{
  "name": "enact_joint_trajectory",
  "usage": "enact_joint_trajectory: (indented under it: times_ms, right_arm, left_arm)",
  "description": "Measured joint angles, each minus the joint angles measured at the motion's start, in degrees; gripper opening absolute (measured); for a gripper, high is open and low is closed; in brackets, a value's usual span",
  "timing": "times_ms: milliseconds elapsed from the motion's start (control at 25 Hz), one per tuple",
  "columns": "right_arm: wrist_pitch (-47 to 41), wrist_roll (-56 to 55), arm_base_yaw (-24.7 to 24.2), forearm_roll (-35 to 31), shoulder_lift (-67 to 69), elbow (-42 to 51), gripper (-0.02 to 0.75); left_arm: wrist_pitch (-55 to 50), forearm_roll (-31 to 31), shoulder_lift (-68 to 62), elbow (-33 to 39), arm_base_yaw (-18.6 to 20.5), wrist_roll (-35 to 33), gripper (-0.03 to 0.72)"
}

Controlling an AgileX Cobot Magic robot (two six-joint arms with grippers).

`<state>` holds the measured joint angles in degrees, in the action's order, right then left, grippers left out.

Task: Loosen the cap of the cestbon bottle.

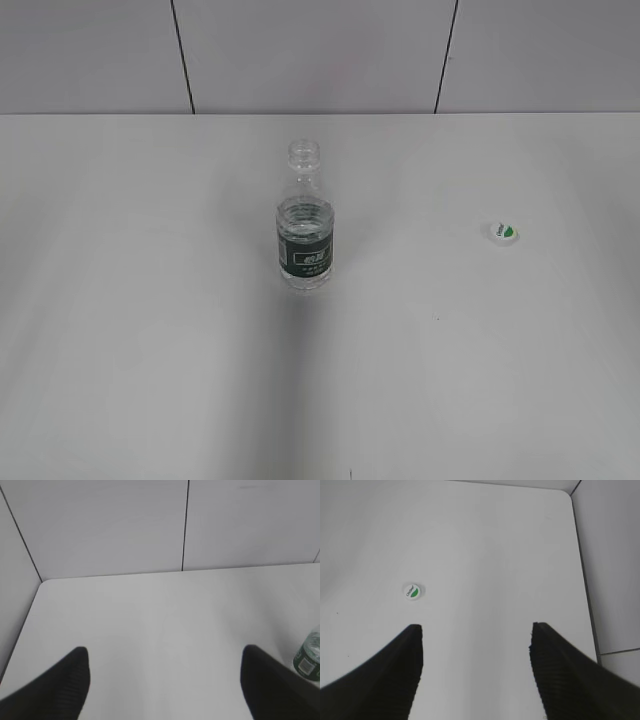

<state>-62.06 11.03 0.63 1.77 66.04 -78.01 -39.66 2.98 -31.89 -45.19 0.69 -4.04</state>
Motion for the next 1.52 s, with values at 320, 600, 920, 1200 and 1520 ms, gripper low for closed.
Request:
enact_joint_trajectory:
  times_ms: [320, 600, 920, 1200, 1520]
  right_arm:
    - [-0.1, 0.1, 0.0, 0.0, -6.3, 0.5, 0.513]
    - [0.2, 0.1, 0.0, 0.0, -9.1, 2.7, 0.513]
    - [2.4, 0.2, 0.0, -0.1, -15.9, 10.9, 0.513]
    - [2.4, 0.7, 0.0, -0.1, -27.8, 19.0, 0.513]
    - [2.2, 0.9, 0.0, -0.1, -43.9, 32.3, 0.512]
  left_arm:
    - [-8.0, -1.4, 19.3, 7.1, 0.0, 0.0, 0.563]
    - [-17.0, -1.5, 32.2, 11.2, 0.0, 0.0, 0.561]
    - [-20.4, -1.5, 32.3, 14.2, 0.0, -0.4, 0.561]
    - [-21.4, -1.5, 32.3, 15.0, 0.0, -0.5, 0.561]
    - [-21.5, -1.5, 32.3, 15.0, 0.0, -0.6, 0.561]
